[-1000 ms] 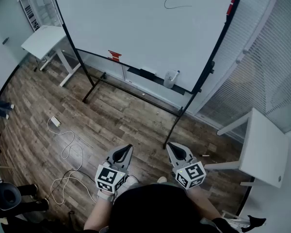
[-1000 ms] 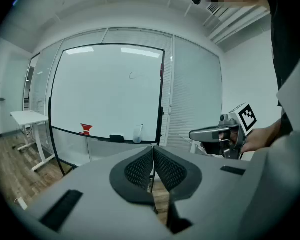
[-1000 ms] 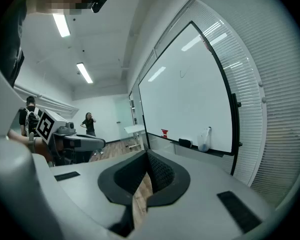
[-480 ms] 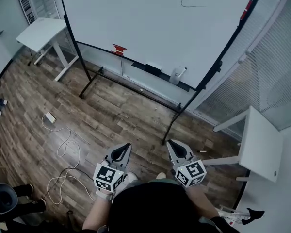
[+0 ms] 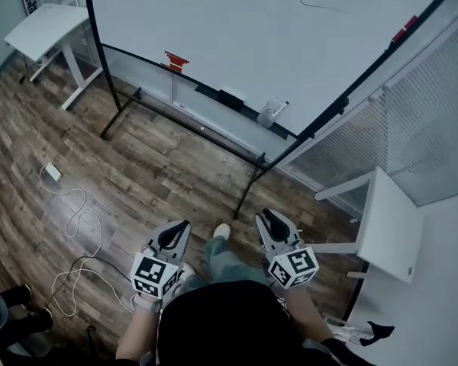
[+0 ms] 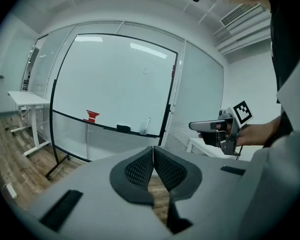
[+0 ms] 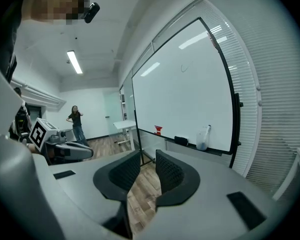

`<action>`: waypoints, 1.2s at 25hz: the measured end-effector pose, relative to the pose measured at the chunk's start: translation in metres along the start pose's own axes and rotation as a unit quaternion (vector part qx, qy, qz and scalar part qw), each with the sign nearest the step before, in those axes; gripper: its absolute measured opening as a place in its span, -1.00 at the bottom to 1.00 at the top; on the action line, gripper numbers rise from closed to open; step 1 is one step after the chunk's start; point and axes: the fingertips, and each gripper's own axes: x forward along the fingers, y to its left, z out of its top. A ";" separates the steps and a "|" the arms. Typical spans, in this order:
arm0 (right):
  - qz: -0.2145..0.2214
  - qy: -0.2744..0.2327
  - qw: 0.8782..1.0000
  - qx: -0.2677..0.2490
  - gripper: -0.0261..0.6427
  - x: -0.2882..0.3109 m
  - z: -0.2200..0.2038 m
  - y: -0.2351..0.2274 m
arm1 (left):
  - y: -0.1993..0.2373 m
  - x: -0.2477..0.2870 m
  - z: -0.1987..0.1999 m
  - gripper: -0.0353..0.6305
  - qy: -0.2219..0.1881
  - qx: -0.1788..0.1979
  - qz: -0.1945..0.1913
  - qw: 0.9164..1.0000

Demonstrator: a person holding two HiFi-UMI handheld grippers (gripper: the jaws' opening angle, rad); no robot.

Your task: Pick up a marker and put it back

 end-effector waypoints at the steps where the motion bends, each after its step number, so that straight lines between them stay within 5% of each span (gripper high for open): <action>1: -0.004 0.001 1.000 0.004 -0.61 0.006 0.000 -0.009 | 0.003 0.008 0.001 -0.82 0.003 0.001 -0.002 1.000; 19: -0.041 -0.020 0.997 0.056 -0.59 0.131 0.043 -0.224 | 0.049 0.240 0.092 -0.82 0.057 0.082 -0.051 0.994; 30: -0.048 -0.010 0.997 0.065 -0.59 0.194 0.062 -0.291 | 0.078 0.267 0.111 -0.82 0.050 0.057 -0.005 0.997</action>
